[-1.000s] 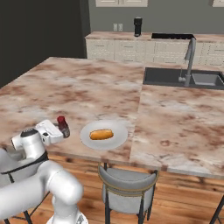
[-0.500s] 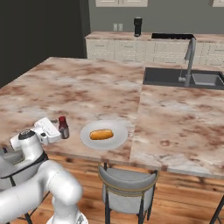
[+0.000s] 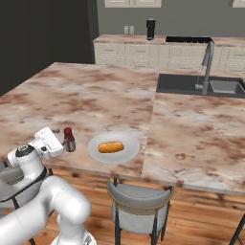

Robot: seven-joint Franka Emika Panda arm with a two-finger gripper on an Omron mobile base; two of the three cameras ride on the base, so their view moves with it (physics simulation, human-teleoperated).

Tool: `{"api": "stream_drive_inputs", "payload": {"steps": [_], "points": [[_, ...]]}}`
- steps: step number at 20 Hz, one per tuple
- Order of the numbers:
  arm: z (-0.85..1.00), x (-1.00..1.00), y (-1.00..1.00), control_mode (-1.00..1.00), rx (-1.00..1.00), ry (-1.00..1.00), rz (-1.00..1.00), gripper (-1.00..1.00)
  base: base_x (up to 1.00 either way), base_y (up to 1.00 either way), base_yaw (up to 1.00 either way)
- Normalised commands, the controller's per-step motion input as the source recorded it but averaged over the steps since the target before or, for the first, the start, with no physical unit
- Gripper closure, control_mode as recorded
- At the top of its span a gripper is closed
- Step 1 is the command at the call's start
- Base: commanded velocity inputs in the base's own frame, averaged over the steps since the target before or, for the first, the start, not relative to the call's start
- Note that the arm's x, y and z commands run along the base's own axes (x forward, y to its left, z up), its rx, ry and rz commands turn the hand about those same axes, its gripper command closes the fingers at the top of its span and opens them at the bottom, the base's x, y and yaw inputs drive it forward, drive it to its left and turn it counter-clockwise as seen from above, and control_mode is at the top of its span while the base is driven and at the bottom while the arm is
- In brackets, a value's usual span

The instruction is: Move the hot dog bun to the plate on the dining table and place the condiment next to that plate. Then navigate to the fridge and take the sausage and place it on the plate as well.

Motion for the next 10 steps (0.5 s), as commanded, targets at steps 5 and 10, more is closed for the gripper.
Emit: {"api": "stream_drive_inputs", "payload": {"steps": [5, 10], "points": [[0.65, -0.84, 0.00, -1.00, 0.00, -0.25, -0.07, -1.00, 0.00, 0.00, 0.00], [0.93, -0.63, -0.12, -1.00, 0.00, -0.13, -0.08, -1.00, 0.00, 0.00, 0.00]]}}
